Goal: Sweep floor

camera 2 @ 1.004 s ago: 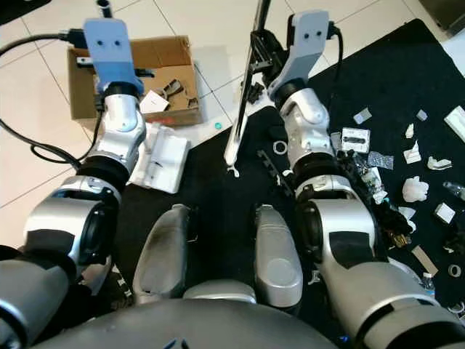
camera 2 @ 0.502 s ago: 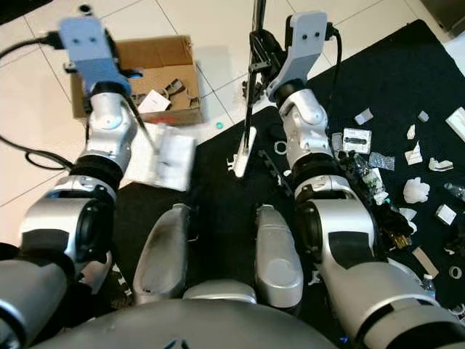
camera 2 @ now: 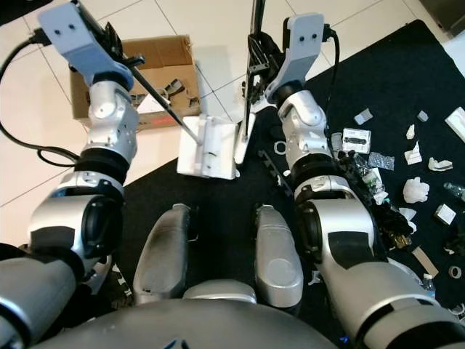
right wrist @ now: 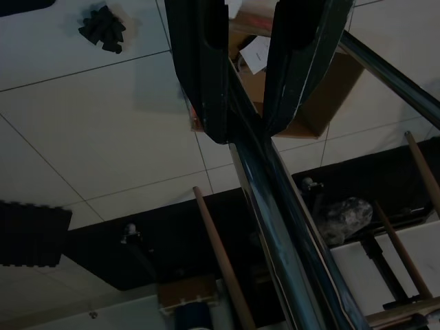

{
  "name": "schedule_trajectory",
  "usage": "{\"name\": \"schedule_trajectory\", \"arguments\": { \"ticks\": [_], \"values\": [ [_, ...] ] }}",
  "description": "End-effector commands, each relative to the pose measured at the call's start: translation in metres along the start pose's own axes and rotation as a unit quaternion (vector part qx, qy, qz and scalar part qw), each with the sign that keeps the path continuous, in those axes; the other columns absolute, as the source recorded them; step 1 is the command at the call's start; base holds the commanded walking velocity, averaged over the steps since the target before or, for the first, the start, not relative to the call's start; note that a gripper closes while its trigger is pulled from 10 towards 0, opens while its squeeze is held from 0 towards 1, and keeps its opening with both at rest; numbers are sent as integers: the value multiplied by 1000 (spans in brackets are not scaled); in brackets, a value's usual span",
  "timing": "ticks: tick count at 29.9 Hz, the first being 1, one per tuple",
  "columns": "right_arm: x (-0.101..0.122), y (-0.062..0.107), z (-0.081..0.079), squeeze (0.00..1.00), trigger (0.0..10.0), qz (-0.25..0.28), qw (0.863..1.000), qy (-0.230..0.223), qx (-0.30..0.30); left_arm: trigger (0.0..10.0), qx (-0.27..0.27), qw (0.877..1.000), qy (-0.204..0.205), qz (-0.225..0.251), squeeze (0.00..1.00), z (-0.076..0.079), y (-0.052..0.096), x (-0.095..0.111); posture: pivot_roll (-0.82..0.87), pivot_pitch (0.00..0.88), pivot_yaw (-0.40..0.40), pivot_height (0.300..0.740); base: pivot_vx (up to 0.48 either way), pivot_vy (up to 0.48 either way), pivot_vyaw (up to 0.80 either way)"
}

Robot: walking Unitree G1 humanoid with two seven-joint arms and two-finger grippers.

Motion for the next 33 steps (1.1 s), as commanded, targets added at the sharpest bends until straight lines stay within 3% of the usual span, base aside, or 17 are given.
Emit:
{"name": "schedule_trajectory", "arguments": {
  "ticks": [1,17,23,25,33],
  "values": [
    [0,2,2,0,10000,6,1000,3,-2,10000,-7,999,16,34,0,3,-8,23,-26,166,-6,740,0,0,0],
    [-4,4,3,0,10000,-1,1000,5,-2,10000,-23,998,55,35,0,-1,-21,56,-32,162,-9,740,0,0,0],
    [-9,7,4,0,10000,-23,999,28,7,10000,14,997,-15,81,0,-25,-25,73,-33,160,-11,740,0,0,0],
    [-14,10,5,0,10000,-35,999,37,8,10000,18,996,-20,82,0,-28,-24,72,-31,160,-13,740,0,0,0],
    [-22,28,28,0,10000,-45,998,34,-41,10000,7,993,-95,72,0,-33,-5,38,-34,158,-12,740,0,0,0]
  ]
}}
Point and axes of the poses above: a point about 5 cm out from each wrist's last joint towards the gripper, its own y axis pointing back from the gripper into the wrist, its own x axis along the axis of the wrist's last joint, z = x × y, the point moved 1 cm from there along -y, pointing out of the wrist towards the gripper, and after that the axes turned 6 degrees about -y, right-handed, at the moved point
